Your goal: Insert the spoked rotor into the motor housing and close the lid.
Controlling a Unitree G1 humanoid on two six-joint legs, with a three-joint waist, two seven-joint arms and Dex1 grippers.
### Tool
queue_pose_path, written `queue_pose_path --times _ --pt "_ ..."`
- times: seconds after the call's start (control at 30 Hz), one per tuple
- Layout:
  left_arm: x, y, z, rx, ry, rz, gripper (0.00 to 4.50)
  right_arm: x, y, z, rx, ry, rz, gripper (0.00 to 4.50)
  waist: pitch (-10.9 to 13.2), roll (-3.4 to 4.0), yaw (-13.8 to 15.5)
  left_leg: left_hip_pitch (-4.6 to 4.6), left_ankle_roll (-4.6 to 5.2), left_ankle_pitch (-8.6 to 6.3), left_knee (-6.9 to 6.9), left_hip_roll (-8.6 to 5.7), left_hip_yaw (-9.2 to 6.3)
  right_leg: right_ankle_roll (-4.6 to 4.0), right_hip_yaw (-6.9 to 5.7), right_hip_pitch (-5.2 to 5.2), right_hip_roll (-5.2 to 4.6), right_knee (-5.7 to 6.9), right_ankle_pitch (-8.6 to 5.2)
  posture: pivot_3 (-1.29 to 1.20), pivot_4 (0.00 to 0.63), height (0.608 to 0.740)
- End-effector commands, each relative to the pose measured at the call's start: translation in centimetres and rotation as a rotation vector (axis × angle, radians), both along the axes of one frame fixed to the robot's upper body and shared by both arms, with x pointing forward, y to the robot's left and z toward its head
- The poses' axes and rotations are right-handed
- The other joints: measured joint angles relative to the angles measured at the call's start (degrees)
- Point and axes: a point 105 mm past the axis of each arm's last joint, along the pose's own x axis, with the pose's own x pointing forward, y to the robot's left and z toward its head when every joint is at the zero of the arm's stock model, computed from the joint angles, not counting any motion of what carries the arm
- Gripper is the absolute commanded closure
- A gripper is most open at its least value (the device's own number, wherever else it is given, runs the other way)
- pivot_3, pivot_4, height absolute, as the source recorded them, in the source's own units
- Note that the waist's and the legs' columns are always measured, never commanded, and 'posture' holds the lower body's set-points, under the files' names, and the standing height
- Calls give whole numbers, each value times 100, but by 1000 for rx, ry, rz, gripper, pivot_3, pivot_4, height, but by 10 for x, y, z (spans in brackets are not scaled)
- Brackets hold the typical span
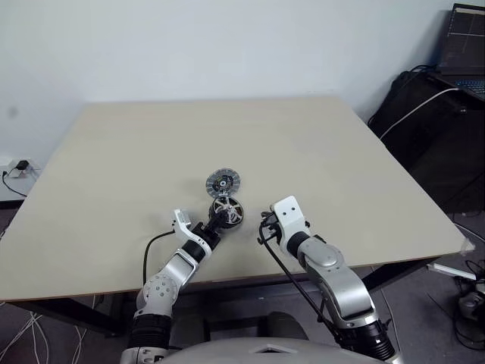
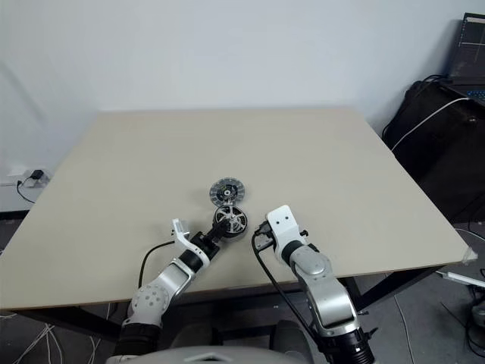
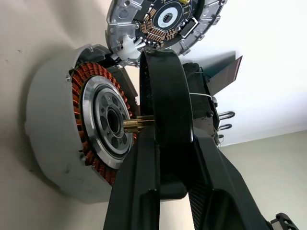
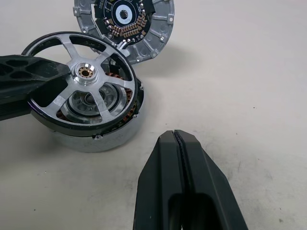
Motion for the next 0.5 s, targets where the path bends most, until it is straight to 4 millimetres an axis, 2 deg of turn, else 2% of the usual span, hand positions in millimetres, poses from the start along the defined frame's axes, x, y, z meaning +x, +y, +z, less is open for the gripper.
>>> queue_pose_path --times 0.03,0.17,0.43,0.47,0.5 --pt "8 -23 16 -102 -40 6 4069 4 0 16 14 -59 -4 4500 0 0 0 0 0 0 0 0 0 0 0 0 0 0 0 0 0 740" --pt "9 -25 16 -100 -42 9 4069 3 1 16 15 -59 -4 4500 0 0 1 0 0 0 0 0 0 0 -1 -1 0 0 0 0 0 740" --pt "11 -23 14 -94 -40 13 1438 3 1 16 14 -57 -8 4500 0 1 4 6 -7 -4 0 0 -1 0 -3 -4 -2 0 0 0 0 740" --pt "11 -22 16 -90 -45 15 1169 3 1 15 14 -57 -8 4500 0 1 4 13 -26 -15 0 0 -1 0 -3 -6 -2 0 0 0 0 740" --pt "11 -21 17 -85 -49 18 1169 3 1 15 14 -57 -9 4500 0 1 3 19 -28 -16 0 0 -1 0 -5 -3 -4 0 0 0 0 740"
